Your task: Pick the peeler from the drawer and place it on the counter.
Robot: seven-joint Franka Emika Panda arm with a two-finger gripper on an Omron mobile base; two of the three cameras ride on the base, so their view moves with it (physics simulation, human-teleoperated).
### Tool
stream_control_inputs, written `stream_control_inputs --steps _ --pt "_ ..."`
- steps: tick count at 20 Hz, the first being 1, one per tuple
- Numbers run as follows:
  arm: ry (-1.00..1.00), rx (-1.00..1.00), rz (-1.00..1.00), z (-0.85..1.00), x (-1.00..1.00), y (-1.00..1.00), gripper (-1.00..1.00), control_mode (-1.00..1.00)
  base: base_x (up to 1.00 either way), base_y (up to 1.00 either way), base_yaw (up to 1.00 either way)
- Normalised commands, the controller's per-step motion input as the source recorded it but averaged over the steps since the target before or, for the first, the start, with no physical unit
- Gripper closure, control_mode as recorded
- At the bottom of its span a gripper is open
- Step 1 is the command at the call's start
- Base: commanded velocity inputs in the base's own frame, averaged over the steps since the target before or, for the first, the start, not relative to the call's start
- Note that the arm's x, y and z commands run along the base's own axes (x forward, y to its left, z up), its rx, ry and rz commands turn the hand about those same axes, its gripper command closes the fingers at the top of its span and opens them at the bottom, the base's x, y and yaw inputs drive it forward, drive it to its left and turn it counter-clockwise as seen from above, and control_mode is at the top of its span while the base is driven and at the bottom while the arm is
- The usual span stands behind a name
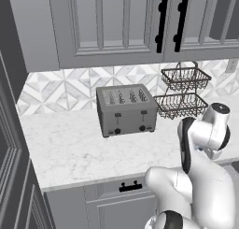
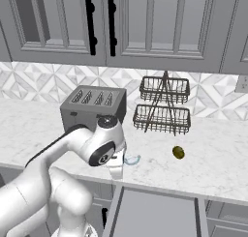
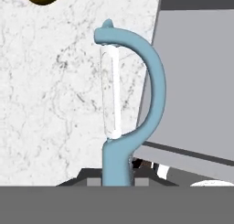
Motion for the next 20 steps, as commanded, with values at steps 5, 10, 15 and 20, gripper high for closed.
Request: stream_control_inputs --steps 5,10,15,20 --pt "0.04 0.00 0.00 -0.09 0.34 -0.07 1.00 -1.00 0.00 0.00 0.00" --pt "0.00 0.00 0.00 -0.48 0.77 -0.03 1.00 -1.00 0.00 0.00 0.00" --pt "-0.02 0.00 -0.02 -0.17 0.46 0.00 -1.00 -1.00 0.00 0.00 0.00" --pt "0.00 0.00 -0.08 0.59 0.03 0.00 -1.00 -1.00 0.00 0.00 0.00"
